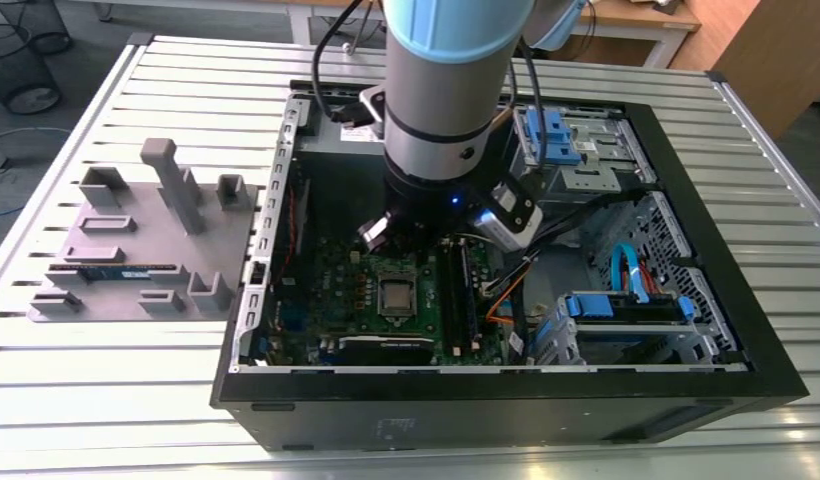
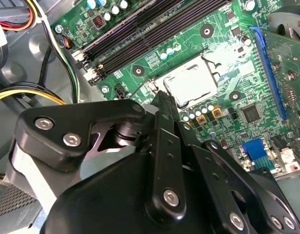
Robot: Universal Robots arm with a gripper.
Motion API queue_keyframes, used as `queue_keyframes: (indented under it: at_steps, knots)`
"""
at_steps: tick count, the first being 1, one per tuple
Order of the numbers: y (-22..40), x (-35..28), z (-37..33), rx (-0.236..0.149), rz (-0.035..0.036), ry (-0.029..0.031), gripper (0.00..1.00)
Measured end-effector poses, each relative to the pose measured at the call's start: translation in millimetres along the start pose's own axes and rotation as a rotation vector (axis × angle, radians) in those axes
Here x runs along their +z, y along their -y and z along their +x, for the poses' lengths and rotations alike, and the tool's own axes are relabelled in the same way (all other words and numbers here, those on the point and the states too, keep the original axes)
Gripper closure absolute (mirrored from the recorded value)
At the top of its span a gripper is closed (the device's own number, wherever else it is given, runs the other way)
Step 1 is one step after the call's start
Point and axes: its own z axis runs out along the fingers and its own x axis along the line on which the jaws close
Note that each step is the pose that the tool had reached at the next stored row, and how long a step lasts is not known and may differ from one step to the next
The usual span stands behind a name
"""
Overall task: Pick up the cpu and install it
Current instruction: 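Close the cpu cover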
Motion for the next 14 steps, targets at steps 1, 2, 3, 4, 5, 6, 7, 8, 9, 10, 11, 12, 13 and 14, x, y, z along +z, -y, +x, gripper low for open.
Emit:
queue_keyframes:
  at_steps: [1, 2, 3, 4, 5, 6, 7, 8, 9, 10, 11, 12, 13, 14]
  knots:
    - [0.3, 0.1, 0.4, 0.000, 0.0001, -0.0001, 0.89]
    - [0.9, 0.3, 0.8, 0.000, 0.0000, -0.0001, 0.89]
    - [1.8, 0.4, 1.3, 0.000, 0.0000, -0.0001, 0.89]
    - [2.5, 0.5, 1.7, 0.000, 0.0000, -0.0001, 0.89]
    - [2.6, 0.5, 1.8, 0.000, 0.0000, 0.0000, 0.89]
    - [2.6, 0.5, 1.8, 0.000, 0.0000, 0.0000, 0.89]
    - [2.6, 0.5, 1.7, 0.000, 0.0000, 0.0000, 0.89]
    - [2.6, 0.5, 1.7, 0.000, 0.0000, 0.0000, 0.89]
    - [2.6, 0.5, 1.7, 0.000, 0.0000, 0.0000, 0.89]
    - [2.6, 0.5, 1.8, 0.000, 0.0001, -0.0001, 0.89]
    - [2.6, 0.5, 1.8, 0.000, 0.0001, 0.0000, 0.89]
    - [2.6, 0.5, 1.8, 0.000, 0.0001, -0.0001, 0.89]
    - [2.6, 0.5, 1.8, 0.000, 0.0001, -0.0001, 0.89]
    - [2.7, 0.5, 1.8, 0.000, 0.0001, -0.0001, 0.89]
